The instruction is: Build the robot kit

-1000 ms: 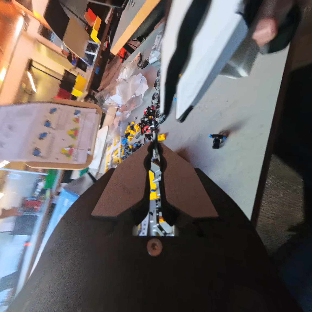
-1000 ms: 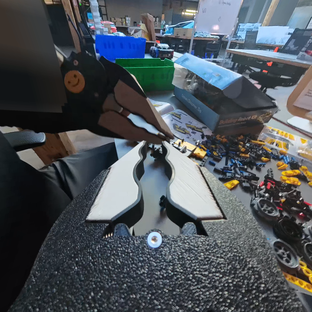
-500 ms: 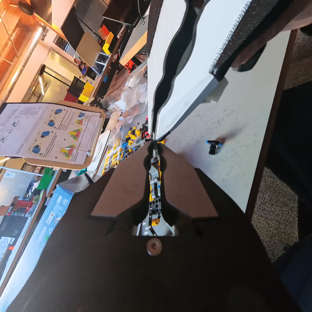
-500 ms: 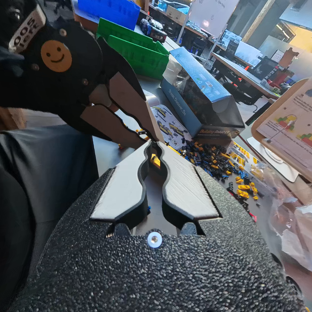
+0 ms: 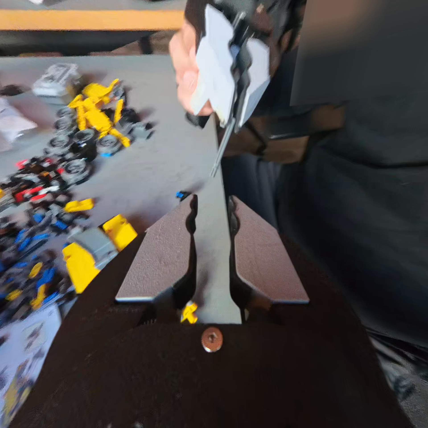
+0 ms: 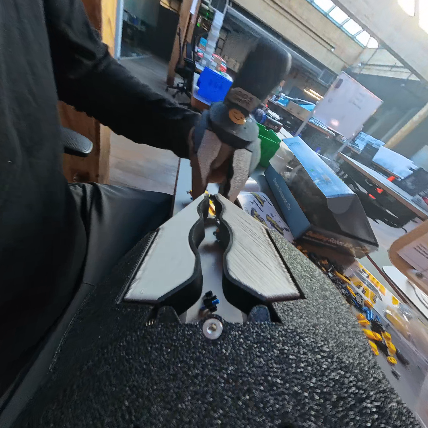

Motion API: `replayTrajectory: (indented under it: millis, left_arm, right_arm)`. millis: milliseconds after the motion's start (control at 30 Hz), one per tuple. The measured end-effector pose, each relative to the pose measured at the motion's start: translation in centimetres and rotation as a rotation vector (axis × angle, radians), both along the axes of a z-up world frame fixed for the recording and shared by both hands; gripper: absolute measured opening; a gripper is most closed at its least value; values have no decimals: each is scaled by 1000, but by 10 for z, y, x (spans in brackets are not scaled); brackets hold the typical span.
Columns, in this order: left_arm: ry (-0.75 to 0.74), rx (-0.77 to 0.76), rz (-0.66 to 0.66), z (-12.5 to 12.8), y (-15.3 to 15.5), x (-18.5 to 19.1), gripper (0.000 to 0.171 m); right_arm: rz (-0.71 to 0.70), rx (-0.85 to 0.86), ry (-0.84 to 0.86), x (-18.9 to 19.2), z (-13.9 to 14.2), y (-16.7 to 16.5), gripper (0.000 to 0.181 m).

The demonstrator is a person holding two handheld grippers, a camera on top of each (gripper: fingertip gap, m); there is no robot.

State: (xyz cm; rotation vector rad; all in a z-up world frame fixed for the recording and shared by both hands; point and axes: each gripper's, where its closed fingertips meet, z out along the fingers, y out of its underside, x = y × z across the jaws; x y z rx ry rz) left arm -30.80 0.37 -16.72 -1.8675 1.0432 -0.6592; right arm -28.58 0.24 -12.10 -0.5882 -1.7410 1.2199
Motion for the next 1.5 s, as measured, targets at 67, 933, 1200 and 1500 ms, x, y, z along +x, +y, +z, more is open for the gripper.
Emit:
replayTrajectory:
  millis: [67, 933, 1200, 1500]
  left_arm:
    - [-86, -1, -46, 12, 0, 7, 19]
    - [-60, -136, 63, -28, 5, 11, 2]
    - [518, 99, 220, -70, 21, -29, 2]
    - [634, 194, 207, -79, 24, -33, 2]
  right_arm:
    - [13, 25, 8, 4, -1, -3, 4]
    - [-267, -191, -264, 1, -54, 32, 15]
    - [-570, -406, -707, -2, -135, 60, 36]
    - [-358, -356, -817, -8, -140, 46, 19]
